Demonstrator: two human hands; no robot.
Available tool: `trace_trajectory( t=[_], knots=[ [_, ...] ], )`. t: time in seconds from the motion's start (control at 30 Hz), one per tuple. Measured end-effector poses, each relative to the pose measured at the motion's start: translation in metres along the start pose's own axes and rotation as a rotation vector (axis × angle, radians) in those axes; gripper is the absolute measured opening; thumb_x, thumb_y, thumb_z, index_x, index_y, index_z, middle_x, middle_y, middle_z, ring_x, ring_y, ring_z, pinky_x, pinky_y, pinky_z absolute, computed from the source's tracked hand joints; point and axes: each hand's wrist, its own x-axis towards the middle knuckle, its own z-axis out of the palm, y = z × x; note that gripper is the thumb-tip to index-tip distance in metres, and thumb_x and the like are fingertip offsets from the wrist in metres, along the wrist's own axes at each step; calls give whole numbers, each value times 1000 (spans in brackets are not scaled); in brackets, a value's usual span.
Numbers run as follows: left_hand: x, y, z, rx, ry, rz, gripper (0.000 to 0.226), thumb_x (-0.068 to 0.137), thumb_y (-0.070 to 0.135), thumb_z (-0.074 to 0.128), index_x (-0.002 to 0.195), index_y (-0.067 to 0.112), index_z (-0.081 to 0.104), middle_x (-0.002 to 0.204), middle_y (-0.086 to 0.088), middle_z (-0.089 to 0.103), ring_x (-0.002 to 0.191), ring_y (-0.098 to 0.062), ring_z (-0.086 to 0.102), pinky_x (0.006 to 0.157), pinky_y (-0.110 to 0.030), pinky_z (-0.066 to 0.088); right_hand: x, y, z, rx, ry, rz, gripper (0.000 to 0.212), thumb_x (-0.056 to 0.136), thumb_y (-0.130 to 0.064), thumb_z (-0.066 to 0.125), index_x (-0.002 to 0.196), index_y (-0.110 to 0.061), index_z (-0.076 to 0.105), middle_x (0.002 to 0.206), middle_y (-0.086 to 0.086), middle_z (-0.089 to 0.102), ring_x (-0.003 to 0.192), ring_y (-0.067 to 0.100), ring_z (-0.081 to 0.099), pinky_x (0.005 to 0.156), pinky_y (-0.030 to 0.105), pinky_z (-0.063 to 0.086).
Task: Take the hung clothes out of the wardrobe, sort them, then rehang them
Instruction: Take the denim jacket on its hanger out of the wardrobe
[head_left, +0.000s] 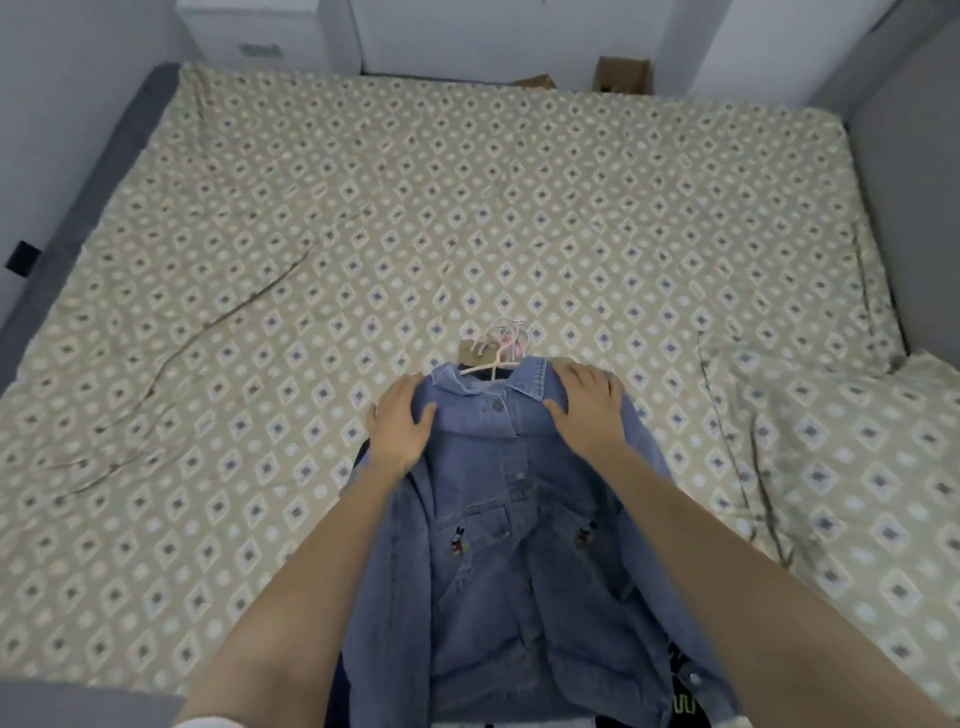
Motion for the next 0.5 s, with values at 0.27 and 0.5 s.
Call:
trace_trajectory(
  t=[0.27,0.5],
  knots=[
    [-72,13,-21,163,18,-4,57,104,36,42,156,27,21,164,-1,17,152,-22,11,120,-48,-1,-40,-43,-8,-29,-126,-157,63,102,-50,35,157,-24,15,164,4,10,151,26,2,122,48,0],
    [-164,1,-54,220,116,-140,59,103,46,31,157,26,19,166,0,11,153,-20,3,120,-45,-6,-80,-102,-32,-110,-177,-373,64,102,-51,35,157,-27,12,164,5,10,151,28,3,122,48,2]
  ],
)
